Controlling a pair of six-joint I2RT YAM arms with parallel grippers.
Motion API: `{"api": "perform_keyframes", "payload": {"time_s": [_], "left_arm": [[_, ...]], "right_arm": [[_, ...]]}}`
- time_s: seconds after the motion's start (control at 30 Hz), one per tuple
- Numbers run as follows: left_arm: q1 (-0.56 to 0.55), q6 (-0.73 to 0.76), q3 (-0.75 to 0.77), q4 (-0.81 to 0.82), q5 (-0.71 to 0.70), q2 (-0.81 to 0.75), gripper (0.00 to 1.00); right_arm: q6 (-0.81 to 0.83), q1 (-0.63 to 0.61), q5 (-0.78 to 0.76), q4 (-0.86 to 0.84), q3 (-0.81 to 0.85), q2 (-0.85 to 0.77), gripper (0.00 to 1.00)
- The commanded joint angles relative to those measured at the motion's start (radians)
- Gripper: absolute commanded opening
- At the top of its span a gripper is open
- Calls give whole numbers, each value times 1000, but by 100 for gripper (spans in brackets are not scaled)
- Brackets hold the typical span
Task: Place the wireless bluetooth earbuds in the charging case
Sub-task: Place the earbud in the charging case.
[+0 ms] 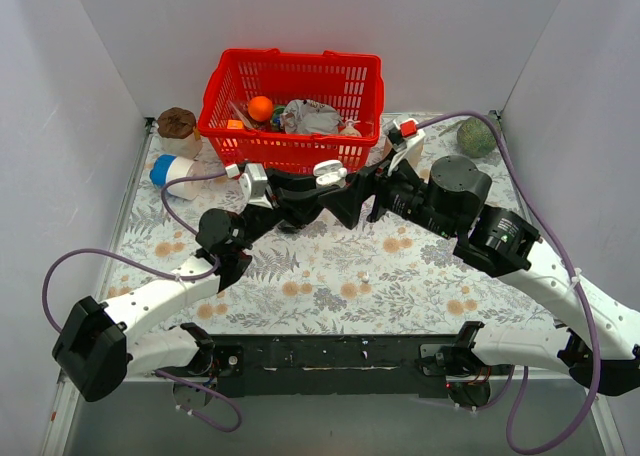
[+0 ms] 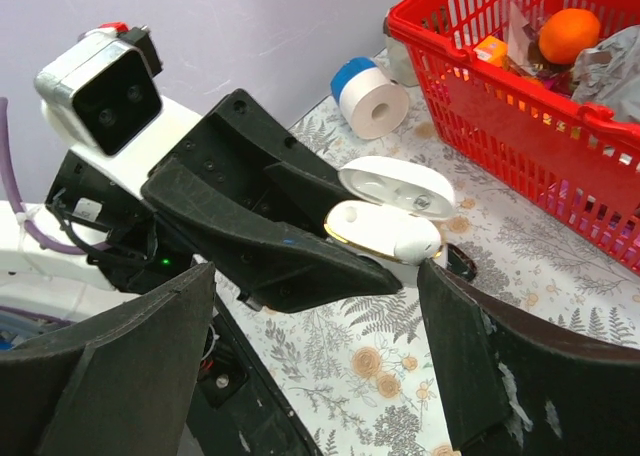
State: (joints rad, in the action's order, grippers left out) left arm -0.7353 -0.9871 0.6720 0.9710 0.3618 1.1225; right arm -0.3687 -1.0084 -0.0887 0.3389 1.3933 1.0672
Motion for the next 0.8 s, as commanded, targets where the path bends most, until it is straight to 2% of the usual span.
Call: {"api": "perform_keyframes", "payload": {"time_s": [0.0, 0.3, 0.43, 0.47, 0.5, 0.6, 0.77], "left_arm": [[-4, 11, 17, -20, 6, 25, 0], [-4, 4, 15, -8, 9, 30, 0], [-4, 8, 3, -12, 3, 16, 0], [-4, 10, 1, -14, 3, 8, 0], [-4, 11, -5, -15, 6, 5, 0], [-4, 13, -17, -12, 3, -7, 0], [-4, 15, -20, -17, 8, -18, 0]], "right_arm": [[-26, -22, 78, -83, 47, 7, 88], [-21, -24, 73, -84, 52, 8, 88], [5, -24, 15, -87, 53, -29, 88], [13, -24, 0, -75, 56, -33, 87], [30, -24, -17, -71, 56, -47, 76], [48, -24, -55, -66, 41, -65, 59], [51, -24, -88, -48, 19, -70, 61]]}}
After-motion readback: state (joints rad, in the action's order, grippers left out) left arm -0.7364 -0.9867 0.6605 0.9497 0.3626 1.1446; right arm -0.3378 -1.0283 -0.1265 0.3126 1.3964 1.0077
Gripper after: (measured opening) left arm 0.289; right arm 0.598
